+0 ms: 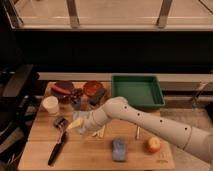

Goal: Place brush in tray

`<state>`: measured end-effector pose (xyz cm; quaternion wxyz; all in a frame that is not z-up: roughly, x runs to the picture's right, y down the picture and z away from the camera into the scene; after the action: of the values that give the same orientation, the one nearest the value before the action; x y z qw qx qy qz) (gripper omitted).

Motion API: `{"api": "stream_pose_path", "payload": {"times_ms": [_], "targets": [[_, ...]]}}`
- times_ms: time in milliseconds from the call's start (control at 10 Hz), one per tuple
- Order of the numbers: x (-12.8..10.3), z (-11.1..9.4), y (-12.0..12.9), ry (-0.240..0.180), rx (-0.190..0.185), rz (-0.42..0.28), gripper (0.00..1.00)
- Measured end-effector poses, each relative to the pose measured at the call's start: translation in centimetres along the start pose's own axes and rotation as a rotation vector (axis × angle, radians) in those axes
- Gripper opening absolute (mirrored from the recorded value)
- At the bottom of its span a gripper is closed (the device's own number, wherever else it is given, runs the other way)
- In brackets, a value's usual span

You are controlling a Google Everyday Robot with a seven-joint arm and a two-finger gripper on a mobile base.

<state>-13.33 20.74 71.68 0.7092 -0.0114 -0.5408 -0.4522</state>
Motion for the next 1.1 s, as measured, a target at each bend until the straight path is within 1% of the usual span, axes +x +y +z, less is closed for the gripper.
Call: {"api": "stream_pose_path", "payload": {"times_ms": [300,500,600,800,1000,1100], "targets": [[0.0,0.0,0.0,0.001,-0.001,-0.001,0.62],[0.4,0.1,-0.5,0.007,-0.017,-0.022,0.62],[0.8,0.6,-1.2,0.009,-0.033,-0.040,0.62],[1.9,2.7,-3.9,0.011,-0.075,-0.095,0.62],[2.6,4.0,-5.0,0.013,-0.115,-0.142,0.62],[2.9,4.3,-4.9,0.016,-0.126,-0.153,0.62]]}}
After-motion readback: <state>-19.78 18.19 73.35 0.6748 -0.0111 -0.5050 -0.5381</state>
